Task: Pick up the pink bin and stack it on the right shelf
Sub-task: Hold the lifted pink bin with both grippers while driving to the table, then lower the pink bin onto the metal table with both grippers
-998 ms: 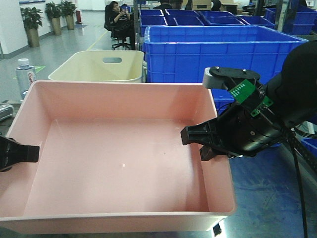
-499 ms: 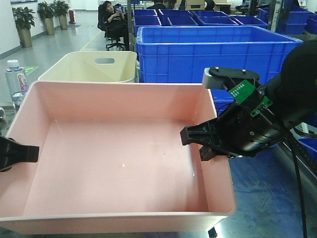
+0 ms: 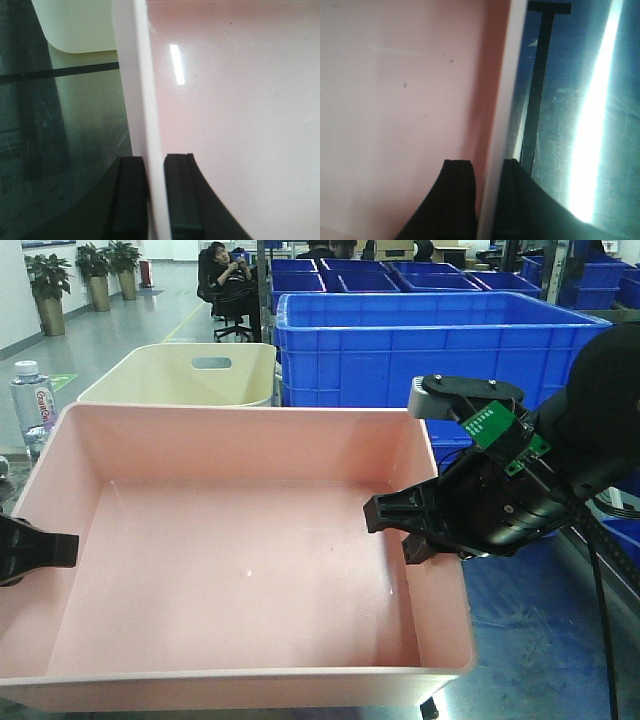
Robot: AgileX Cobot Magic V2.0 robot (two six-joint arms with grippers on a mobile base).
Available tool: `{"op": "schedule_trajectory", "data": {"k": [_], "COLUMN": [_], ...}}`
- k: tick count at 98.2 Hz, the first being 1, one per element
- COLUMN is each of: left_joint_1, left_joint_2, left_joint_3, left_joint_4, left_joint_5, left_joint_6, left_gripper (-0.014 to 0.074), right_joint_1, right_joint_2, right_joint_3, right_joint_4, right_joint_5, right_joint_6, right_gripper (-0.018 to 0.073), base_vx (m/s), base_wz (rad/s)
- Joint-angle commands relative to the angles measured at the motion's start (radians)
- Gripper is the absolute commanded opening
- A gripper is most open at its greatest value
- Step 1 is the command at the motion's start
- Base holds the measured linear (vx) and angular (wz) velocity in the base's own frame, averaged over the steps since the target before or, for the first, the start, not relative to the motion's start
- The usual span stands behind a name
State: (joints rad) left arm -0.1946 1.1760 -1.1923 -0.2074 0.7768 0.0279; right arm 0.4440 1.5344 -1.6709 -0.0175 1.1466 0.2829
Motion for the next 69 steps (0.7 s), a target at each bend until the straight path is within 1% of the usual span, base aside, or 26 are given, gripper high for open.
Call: {"op": "schedule_trajectory", "data": {"k": [1, 7, 18, 22, 39, 55, 69], "left_joint_1": [0.0, 0.0, 0.0, 0.0, 0.0, 0.0, 0.0], "left_joint_2": [-0.027, -0.027, -0.017, -0.006, 0.065, 0.146, 0.21], "left_joint_3": [-0.032, -0.032, -0.029, -0.027, -0.027, -0.027, -0.027], "left_joint_4": [0.019, 0.019, 0.019, 0.019, 0.02, 0.027, 0.027], "left_joint_5": [-0.098, -0.094, -0.067, -0.059, -0.061, -0.081, -0.082], "left_joint_6": [0.015, 0.015, 0.015, 0.015, 0.015, 0.018, 0.023], "left_gripper": [-0.0005, -0.0005, -0.0005, -0.0005, -0.0003, 0.0007, 0.0043], "right_joint_1": [-0.016, -0.016, -0.016, -0.016, -0.016, -0.016, -0.016], "right_joint_2": [-0.04, -0.037, -0.027, -0.019, 0.049, 0.116, 0.173], "right_joint_3": [-0.033, -0.033, -0.033, -0.033, -0.033, -0.033, -0.033], "right_joint_4": [-0.057, -0.045, 0.018, 0.024, 0.024, 0.024, 0.018], "right_joint_5": [-0.089, -0.089, -0.092, -0.104, -0.149, -0.158, -0.162], "right_joint_6": [-0.025, -0.024, -0.025, -0.025, -0.025, -0.025, -0.037], "right_gripper": [-0.0008, -0.0008, -0.0008, -0.0008, -0.0008, -0.0002, 0.0027], "base_vx": [0.0, 0.0, 0.0, 0.0, 0.0, 0.0, 0.0], "base_wz": [0.0, 0.0, 0.0, 0.0, 0.0, 0.0, 0.0]}}
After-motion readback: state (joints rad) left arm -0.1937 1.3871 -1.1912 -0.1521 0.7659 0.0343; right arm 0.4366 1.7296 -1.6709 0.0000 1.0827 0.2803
